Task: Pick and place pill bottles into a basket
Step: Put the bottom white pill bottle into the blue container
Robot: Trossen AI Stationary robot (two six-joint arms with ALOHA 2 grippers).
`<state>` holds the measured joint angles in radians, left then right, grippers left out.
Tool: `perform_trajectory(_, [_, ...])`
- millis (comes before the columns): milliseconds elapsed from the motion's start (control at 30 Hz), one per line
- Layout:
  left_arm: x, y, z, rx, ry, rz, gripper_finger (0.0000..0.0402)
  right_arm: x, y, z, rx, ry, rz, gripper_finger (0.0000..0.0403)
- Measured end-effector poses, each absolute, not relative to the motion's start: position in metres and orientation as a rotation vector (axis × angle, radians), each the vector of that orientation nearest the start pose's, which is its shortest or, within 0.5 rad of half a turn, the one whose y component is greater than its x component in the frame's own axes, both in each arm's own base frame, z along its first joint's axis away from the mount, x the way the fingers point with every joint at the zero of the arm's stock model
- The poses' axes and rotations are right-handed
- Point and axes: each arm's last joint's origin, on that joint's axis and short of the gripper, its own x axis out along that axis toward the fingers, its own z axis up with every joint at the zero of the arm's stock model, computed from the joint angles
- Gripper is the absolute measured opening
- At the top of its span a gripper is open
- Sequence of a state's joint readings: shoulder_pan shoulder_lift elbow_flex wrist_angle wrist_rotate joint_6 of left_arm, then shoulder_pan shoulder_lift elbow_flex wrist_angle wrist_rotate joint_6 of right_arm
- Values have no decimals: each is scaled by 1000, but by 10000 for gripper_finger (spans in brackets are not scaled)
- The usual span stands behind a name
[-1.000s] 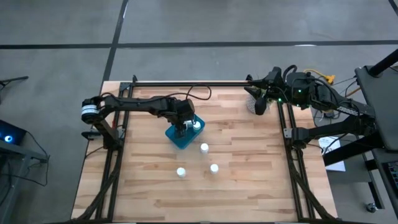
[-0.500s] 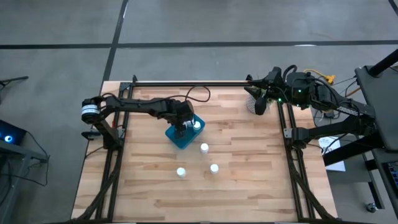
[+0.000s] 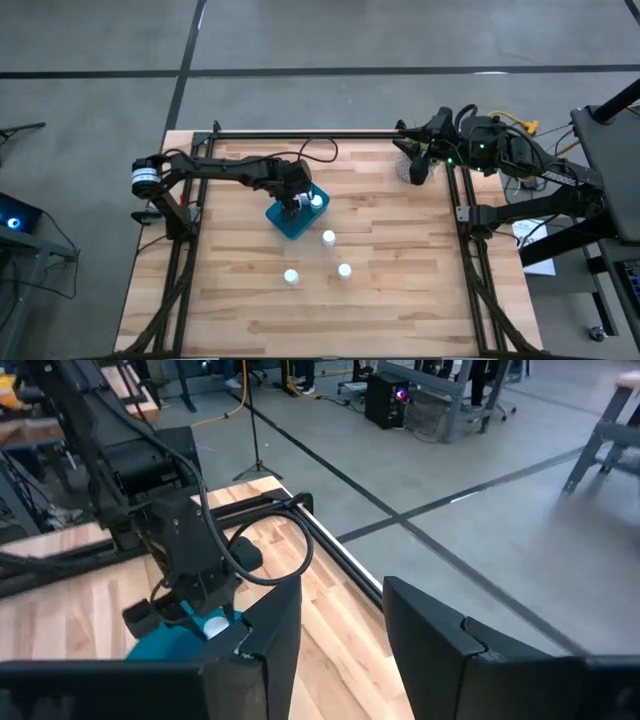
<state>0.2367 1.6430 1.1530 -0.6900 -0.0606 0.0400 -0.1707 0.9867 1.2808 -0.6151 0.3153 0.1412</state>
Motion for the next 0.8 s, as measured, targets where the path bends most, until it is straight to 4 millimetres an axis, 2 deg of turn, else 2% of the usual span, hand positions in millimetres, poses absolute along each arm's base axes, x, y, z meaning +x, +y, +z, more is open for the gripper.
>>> perform_trajectory(400, [309, 75, 218, -90, 1180, 216, 189, 178, -40, 422, 24, 311, -490, 128])
perform_trajectory(600, [299, 72, 244, -108, 1160, 205, 189, 178, -40, 422, 27, 307, -490, 134])
perform_trajectory(800, [279, 66, 285, -154, 997, 243, 189, 178, -40, 423, 96, 287, -500, 136])
